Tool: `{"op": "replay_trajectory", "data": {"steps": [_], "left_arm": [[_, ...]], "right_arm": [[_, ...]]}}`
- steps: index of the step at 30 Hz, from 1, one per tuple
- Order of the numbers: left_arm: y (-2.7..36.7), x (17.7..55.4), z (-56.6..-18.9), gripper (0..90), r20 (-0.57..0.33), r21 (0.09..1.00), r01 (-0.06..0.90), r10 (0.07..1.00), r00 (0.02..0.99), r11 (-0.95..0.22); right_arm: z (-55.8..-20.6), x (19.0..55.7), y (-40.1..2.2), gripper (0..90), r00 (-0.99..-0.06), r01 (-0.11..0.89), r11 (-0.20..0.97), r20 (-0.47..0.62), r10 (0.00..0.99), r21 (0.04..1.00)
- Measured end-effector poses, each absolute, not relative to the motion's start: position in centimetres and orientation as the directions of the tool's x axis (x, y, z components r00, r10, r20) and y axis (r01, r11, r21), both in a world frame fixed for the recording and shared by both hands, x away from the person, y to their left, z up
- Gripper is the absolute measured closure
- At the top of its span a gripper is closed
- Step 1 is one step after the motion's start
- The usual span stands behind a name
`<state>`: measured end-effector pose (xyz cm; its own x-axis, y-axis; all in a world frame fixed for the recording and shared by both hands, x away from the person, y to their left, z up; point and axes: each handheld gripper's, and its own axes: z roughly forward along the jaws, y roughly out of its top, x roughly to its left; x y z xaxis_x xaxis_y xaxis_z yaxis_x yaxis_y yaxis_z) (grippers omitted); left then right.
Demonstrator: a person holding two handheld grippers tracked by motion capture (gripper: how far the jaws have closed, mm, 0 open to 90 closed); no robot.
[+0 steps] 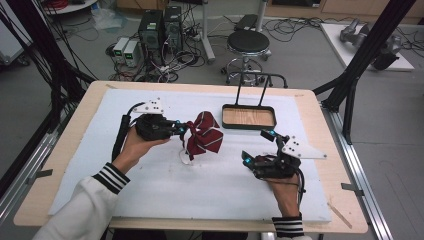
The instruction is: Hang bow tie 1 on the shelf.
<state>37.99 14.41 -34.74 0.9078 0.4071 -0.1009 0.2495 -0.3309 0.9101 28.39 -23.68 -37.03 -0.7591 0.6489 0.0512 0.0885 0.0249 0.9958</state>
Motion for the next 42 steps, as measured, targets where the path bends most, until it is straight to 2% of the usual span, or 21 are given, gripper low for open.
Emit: {"op": "replay_trajectory", "data": {"steps": [12,20,21,23,28,35,42], "left_arm": [[12.8,37.8,-34.7,85.9,-0.11,0.927,0.238,0.395,0.912,-0.291],[12.3,37.6,-34.3,85.9,-0.102,0.933,0.225,0.396,0.913,-0.279],[12.3,37.6,-34.3,85.9,-0.101,0.934,0.224,0.396,0.913,-0.277],[12.2,37.5,-34.2,85.9,-0.098,0.936,0.22,0.397,0.913,-0.274],[11.8,37.4,-34.1,85.9,-0.098,0.94,0.214,0.392,0.915,-0.264],[11.1,37.2,-34.1,85.9,-0.093,0.943,0.203,0.38,0.92,-0.262],[10.7,37.1,-34.1,85.9,-0.086,0.945,0.194,0.373,0.924,-0.264]], "right_arm": [[-36.0,31.0,-21.0,5.3,-0.838,0.159,0.135,0.061,0.542,0.978],[-35.8,32.1,-19.1,6.9,-0.853,0.188,0.182,0.069,0.517,0.965],[-35.8,32.2,-18.9,8.6,-0.853,0.196,0.181,0.077,0.516,0.964],[-35.8,32.4,-18.8,18.6,-0.861,0.193,0.185,0.076,0.503,0.964],[-35.9,32.7,-18.2,19.7,-0.865,0.209,0.195,0.088,0.494,0.958],[-36.0,33.0,-18.0,32.0,-0.866,0.226,0.189,0.108,0.489,0.955],[-36.1,33.1,-17.9,53.9,-0.878,0.241,0.178,0.136,0.459,0.954]]}}
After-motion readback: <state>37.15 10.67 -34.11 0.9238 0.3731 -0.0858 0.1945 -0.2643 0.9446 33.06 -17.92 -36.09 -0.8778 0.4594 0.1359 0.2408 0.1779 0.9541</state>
